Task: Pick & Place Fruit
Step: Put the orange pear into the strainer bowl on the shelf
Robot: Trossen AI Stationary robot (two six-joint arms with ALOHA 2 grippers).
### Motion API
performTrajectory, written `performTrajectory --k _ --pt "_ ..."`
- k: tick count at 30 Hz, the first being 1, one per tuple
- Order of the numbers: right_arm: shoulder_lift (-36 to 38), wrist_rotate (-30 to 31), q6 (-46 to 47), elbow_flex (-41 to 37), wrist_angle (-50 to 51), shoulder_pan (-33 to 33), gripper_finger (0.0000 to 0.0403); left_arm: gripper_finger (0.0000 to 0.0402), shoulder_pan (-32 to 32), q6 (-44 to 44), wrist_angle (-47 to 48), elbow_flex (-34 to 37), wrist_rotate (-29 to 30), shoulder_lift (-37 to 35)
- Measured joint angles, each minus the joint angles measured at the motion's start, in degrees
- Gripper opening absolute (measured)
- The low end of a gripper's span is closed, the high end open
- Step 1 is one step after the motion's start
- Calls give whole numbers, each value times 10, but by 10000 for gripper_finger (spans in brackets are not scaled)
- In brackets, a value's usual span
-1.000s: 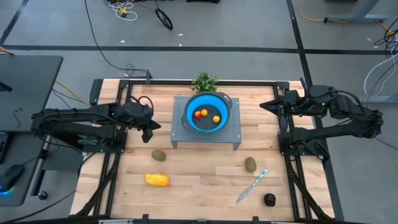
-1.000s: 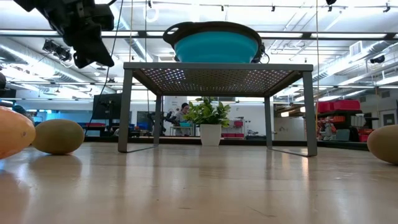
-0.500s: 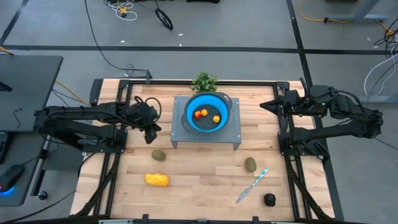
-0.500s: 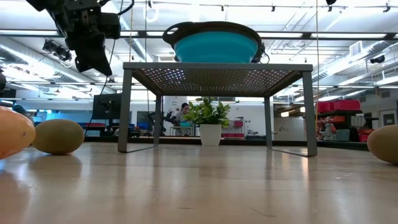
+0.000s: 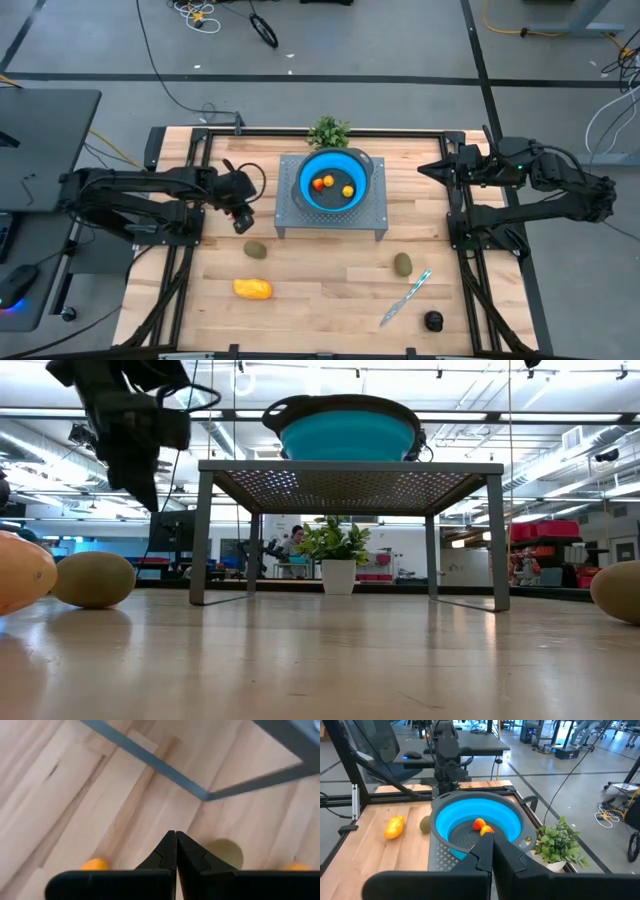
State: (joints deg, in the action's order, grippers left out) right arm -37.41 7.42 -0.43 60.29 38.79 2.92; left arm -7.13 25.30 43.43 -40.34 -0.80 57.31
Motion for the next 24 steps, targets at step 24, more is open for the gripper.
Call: performTrajectory --k 24 --pt "0 0 0 0 0 0 7 25 0 113 18 30 23 20"
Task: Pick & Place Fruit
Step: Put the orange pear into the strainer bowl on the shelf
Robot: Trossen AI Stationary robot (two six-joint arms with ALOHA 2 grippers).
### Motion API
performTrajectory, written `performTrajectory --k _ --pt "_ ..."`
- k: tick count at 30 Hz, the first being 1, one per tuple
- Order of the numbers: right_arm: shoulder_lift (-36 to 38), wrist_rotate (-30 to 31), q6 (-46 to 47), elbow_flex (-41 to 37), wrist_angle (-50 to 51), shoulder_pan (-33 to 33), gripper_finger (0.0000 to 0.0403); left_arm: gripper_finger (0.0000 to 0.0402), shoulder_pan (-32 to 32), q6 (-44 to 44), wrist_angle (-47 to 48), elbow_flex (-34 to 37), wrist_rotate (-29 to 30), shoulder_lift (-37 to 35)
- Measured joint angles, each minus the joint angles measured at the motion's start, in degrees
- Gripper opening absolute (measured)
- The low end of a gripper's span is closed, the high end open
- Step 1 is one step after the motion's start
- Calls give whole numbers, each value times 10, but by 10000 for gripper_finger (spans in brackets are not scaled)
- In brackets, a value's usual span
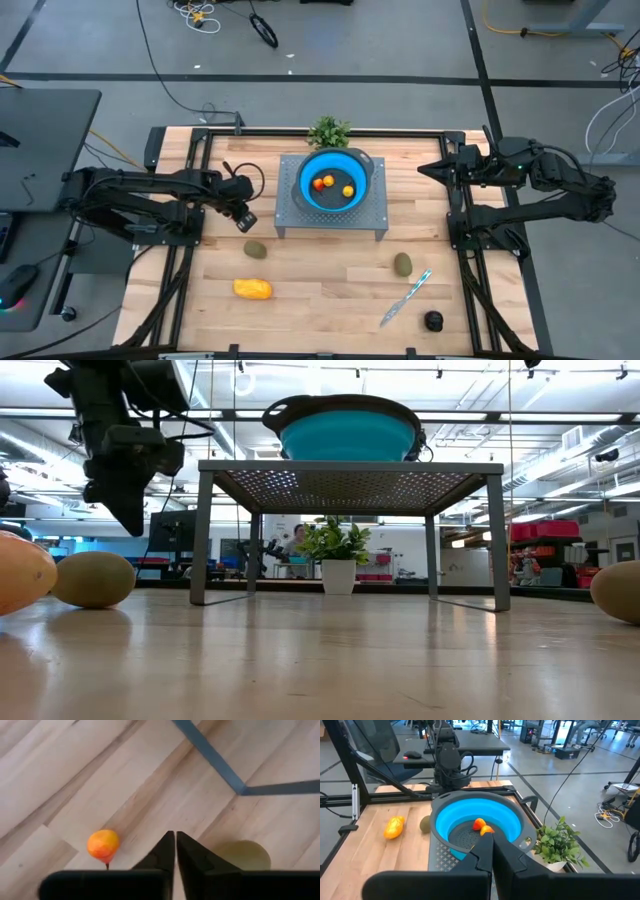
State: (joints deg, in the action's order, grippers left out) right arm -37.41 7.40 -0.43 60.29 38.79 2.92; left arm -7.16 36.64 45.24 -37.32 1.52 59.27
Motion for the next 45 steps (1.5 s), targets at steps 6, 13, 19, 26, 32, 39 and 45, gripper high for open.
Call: performTrajectory --k 6,13,19,26,32,39,45 --pt "0 0 0 0 0 0 7 121 0 18 25 0 -4 0" --pt "0 0 0 0 0 0 7 254 0 36 47 0 21 0" --pt "0 0 0 0 0 0 7 333 0 19 53 0 15 0" --pt "0 0 0 0 0 0 7 354 0 6 55 0 9 0" --pt "-1 0 0 0 0 0 7 352 -4 -15 55 0 35 0" --pt "-4 0 0 0 -1 0 7 352 -18 -53 72 0 34 52" --pt "-6 0 0 0 -2 0 7 352 -28 -86 63 0 36 123"
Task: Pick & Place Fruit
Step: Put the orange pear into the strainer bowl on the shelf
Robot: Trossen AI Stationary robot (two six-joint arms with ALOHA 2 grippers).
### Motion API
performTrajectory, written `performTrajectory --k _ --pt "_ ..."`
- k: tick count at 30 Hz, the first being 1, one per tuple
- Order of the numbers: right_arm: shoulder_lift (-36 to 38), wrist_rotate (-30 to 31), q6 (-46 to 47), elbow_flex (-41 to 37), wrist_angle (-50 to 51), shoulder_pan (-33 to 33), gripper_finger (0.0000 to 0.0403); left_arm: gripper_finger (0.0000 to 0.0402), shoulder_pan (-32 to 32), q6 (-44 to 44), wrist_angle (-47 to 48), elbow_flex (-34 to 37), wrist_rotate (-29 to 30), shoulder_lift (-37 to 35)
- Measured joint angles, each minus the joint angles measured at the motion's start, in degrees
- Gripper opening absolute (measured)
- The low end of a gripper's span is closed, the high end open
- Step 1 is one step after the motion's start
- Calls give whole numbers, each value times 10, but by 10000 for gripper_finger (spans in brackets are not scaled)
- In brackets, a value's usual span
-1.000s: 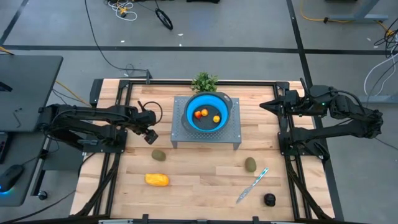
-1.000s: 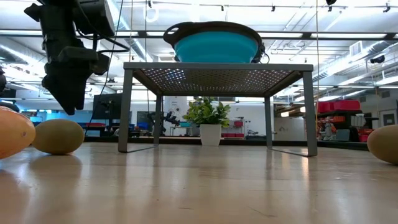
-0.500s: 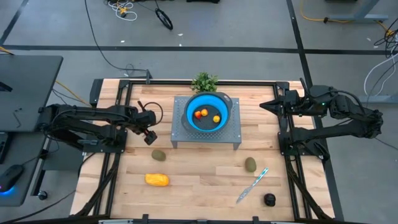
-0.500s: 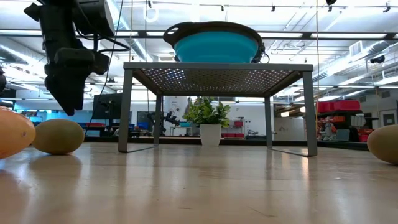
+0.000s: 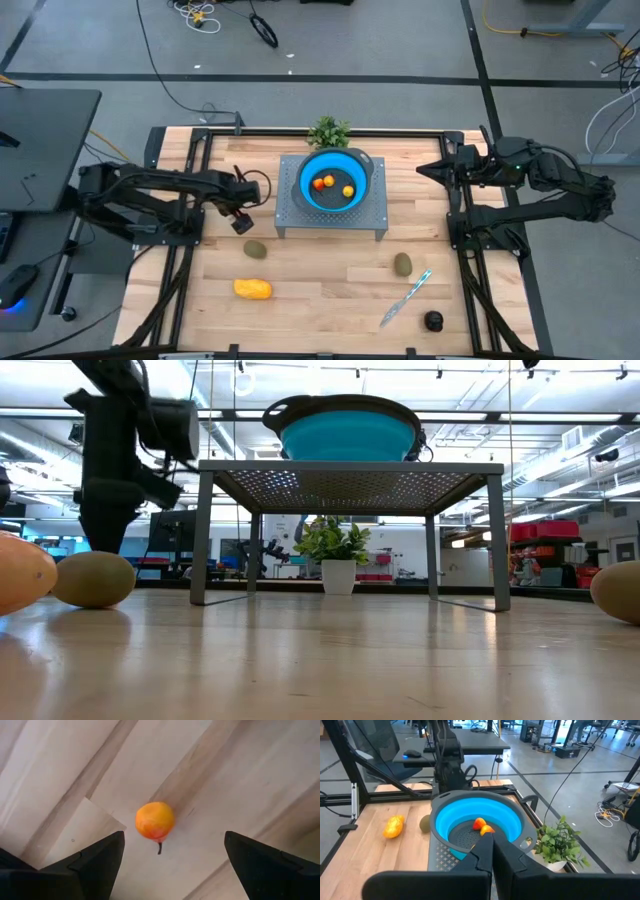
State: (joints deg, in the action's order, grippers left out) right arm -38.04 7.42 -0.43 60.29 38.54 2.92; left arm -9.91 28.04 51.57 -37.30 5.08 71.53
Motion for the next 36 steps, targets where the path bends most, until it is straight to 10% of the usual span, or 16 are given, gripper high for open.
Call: performTrajectory --k 36 --pt "-1 0 17 0 0 0 7 351 -109 -126 -58 34 -48 46"
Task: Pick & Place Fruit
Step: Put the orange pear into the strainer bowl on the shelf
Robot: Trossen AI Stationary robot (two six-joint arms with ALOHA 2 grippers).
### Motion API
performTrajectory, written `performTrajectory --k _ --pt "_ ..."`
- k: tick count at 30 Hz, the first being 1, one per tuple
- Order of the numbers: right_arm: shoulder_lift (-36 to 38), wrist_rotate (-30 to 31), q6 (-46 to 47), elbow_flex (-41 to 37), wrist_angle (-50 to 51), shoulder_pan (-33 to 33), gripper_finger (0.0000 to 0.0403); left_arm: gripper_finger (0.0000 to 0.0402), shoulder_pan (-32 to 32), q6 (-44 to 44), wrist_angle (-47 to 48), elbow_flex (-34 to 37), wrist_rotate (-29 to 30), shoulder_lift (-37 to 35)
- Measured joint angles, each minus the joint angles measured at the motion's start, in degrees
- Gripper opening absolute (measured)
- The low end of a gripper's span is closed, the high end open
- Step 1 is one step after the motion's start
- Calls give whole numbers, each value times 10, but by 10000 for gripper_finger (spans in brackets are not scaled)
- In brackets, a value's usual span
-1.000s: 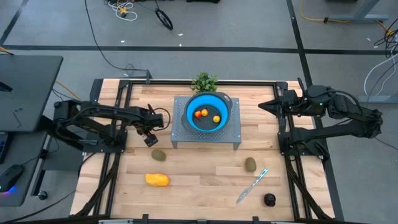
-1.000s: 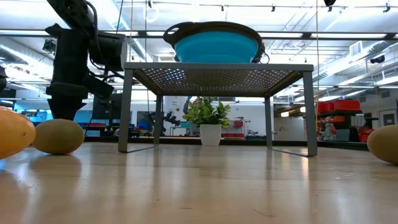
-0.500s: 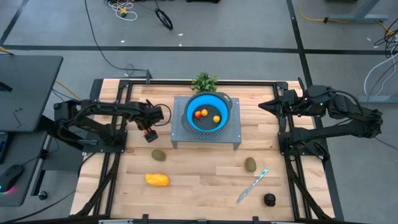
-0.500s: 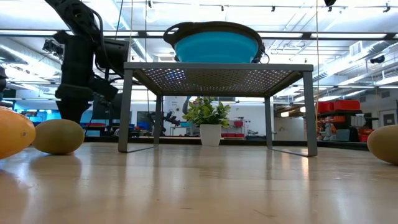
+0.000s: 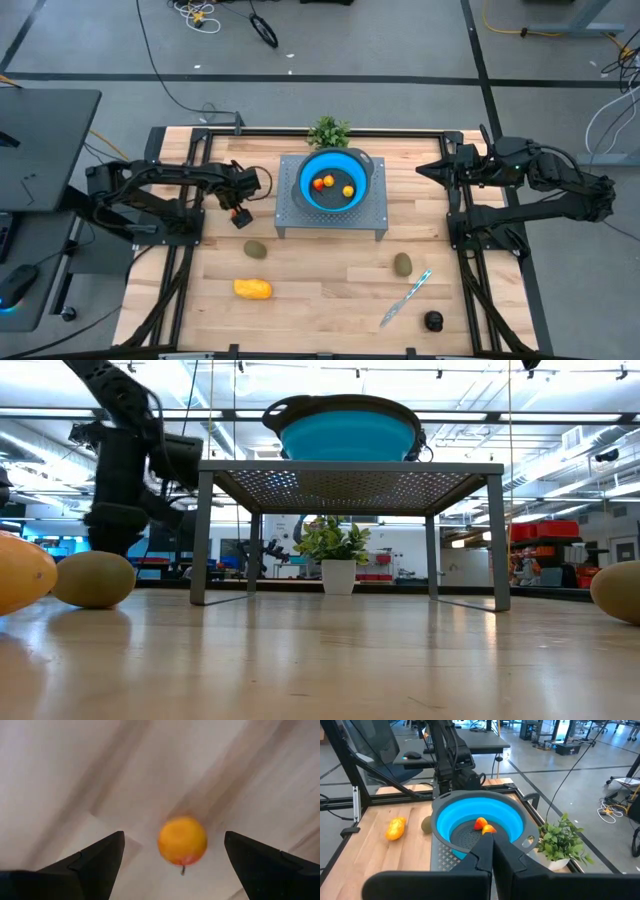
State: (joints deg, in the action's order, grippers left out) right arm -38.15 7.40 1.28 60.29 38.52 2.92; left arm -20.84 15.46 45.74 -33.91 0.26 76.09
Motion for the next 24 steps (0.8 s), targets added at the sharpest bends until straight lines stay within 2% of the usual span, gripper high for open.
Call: performTrajectory --k 3,8,24 --pt "0 0 0 0 0 0 7 351 2 14 -8 12 -11 0" --pt "0 0 0 0 0 0 7 350 1 12 -12 1 17 -1" --pt "0 0 0 0 -2 0 7 314 2 2 -9 3 6 0"
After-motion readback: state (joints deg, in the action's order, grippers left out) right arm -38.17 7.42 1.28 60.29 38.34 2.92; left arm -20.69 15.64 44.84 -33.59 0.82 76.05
